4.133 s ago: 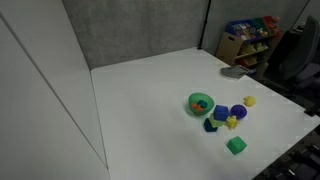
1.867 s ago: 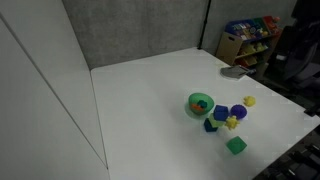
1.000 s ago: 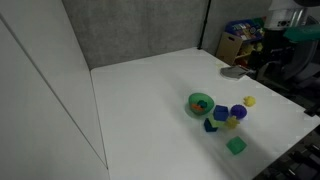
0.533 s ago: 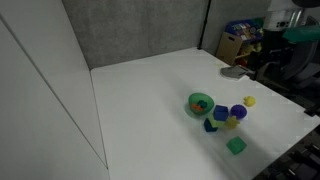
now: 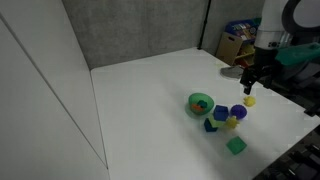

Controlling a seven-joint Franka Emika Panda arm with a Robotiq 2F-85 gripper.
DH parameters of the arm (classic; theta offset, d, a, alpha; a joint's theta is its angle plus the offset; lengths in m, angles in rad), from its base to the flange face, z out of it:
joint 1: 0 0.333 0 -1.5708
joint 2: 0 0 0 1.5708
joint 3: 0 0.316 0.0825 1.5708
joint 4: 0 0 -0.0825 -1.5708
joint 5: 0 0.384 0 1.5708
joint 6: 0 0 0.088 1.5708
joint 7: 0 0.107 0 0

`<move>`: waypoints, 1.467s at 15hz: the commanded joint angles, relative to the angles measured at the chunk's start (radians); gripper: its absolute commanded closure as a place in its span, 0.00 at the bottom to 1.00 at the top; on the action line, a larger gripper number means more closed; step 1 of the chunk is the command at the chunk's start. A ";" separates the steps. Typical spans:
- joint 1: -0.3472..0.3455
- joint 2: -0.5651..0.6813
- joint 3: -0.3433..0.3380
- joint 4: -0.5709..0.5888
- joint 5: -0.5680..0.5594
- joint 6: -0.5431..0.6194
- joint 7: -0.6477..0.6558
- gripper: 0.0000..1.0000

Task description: Put the dark green block in the bowl

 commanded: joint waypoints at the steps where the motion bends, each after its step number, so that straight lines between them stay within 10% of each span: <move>1: 0.015 -0.002 0.012 -0.071 -0.013 0.079 0.021 0.00; 22: 0.049 0.226 0.002 -0.179 -0.115 0.384 0.090 0.00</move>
